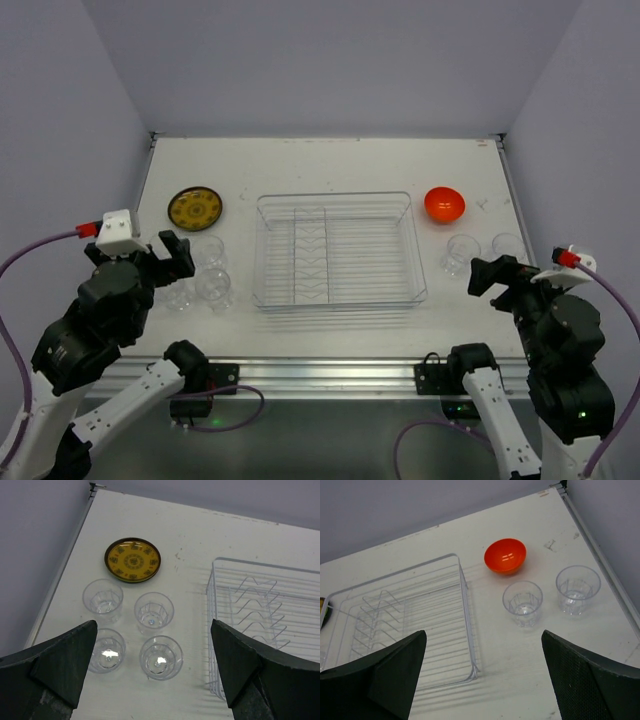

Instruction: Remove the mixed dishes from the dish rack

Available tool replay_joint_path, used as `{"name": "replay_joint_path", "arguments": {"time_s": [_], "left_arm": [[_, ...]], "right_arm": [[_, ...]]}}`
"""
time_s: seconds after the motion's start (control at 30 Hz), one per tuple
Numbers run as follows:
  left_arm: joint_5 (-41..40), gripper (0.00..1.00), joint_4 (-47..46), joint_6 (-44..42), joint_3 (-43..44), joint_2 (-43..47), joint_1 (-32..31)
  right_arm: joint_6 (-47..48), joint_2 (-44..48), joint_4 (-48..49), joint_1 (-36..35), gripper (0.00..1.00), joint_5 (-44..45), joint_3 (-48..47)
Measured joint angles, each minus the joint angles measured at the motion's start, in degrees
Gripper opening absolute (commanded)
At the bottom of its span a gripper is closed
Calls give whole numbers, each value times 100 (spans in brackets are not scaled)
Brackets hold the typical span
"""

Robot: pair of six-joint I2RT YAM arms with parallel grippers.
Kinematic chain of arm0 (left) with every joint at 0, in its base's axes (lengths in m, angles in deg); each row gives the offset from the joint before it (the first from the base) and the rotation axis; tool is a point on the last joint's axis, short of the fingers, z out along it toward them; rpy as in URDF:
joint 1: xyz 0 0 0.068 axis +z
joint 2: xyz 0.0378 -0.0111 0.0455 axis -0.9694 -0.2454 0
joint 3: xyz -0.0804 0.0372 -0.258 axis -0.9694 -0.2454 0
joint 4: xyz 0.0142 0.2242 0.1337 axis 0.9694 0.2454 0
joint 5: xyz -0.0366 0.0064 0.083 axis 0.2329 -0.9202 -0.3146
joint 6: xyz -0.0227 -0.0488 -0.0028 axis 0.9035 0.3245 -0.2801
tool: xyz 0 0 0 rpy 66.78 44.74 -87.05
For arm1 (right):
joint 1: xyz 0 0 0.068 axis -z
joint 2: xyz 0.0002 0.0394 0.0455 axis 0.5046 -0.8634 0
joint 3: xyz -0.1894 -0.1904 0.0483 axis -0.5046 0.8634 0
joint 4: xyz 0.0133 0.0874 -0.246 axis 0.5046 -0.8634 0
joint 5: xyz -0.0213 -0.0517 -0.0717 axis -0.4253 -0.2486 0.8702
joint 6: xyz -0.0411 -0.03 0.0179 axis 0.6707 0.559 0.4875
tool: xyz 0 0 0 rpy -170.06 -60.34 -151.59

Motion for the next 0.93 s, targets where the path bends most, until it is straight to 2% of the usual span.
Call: {"name": "replay_joint_path", "arguments": {"time_s": [0.13, 0.37, 0.6, 0.93], "left_arm": [[-157, 100, 66, 22, -74, 404, 11], [-638, 100, 195, 33, -125, 402, -295], [-911, 100, 350, 81, -111, 673, -693], [-994, 100, 306, 144, -269, 708, -728]], "right_arm": [[164, 466, -81, -2, 99, -144, -13], [428, 409, -133, -59, 99, -411, -173], [807, 380, -144, -505, 99, 24, -173], [868, 345, -153, -531, 99, 271, -170]]}}
